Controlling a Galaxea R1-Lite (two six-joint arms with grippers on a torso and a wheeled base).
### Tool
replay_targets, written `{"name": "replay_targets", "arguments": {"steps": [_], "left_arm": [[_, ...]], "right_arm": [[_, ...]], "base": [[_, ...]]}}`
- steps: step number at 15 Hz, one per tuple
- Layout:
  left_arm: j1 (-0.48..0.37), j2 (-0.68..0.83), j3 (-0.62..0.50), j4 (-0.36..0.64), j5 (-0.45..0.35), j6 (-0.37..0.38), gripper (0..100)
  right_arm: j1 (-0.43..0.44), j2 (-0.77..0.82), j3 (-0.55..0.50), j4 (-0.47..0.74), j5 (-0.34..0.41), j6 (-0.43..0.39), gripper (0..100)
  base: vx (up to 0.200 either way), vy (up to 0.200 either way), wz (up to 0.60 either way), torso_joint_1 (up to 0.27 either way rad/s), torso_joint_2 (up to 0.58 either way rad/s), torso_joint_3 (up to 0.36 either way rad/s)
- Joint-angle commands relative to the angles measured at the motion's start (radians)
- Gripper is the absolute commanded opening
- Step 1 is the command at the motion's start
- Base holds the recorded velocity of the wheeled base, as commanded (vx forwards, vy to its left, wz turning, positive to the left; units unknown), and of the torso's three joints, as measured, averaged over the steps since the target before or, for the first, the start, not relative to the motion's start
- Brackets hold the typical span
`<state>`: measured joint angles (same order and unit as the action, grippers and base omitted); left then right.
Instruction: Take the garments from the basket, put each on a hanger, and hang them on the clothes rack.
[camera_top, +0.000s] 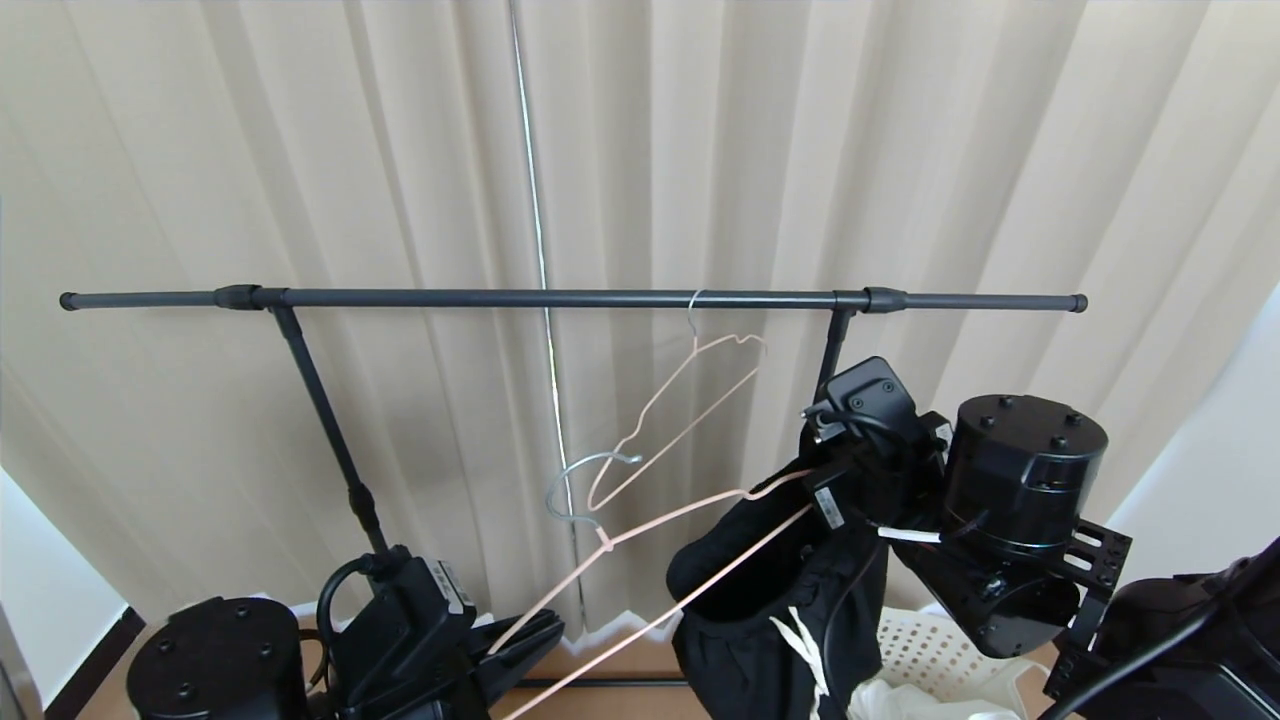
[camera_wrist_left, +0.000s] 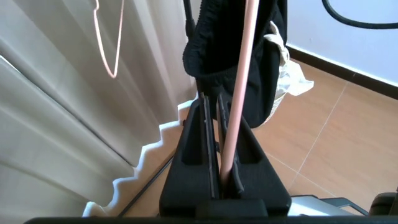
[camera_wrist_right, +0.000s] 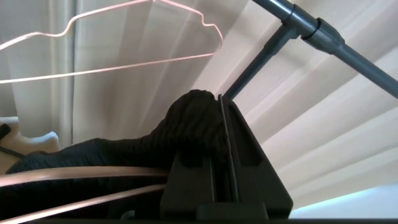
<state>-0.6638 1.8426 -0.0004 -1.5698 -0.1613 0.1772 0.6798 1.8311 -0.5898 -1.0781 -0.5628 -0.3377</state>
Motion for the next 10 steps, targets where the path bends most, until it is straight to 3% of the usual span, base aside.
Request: {"name": "replay_targets", "arguments": {"steps": [1, 10], "left_arm": [[-0.002, -0.003, 0.000, -0.001, 0.002, -0.002, 0], [-0.010, 0.003, 0.000, -0.001, 0.011, -0.019, 0]], "right_arm": [[0.020, -0.029, 0.001, 0.000, -0.012, -0.001, 0], [0.119, -0.041, 0.008, 0.000, -0.017, 0.017, 0]], "base": [[0.000, 0.000, 0.00, 0.000, 0.00, 0.000], [0.000, 0.000, 0.00, 0.000, 0.00, 0.000]]}}
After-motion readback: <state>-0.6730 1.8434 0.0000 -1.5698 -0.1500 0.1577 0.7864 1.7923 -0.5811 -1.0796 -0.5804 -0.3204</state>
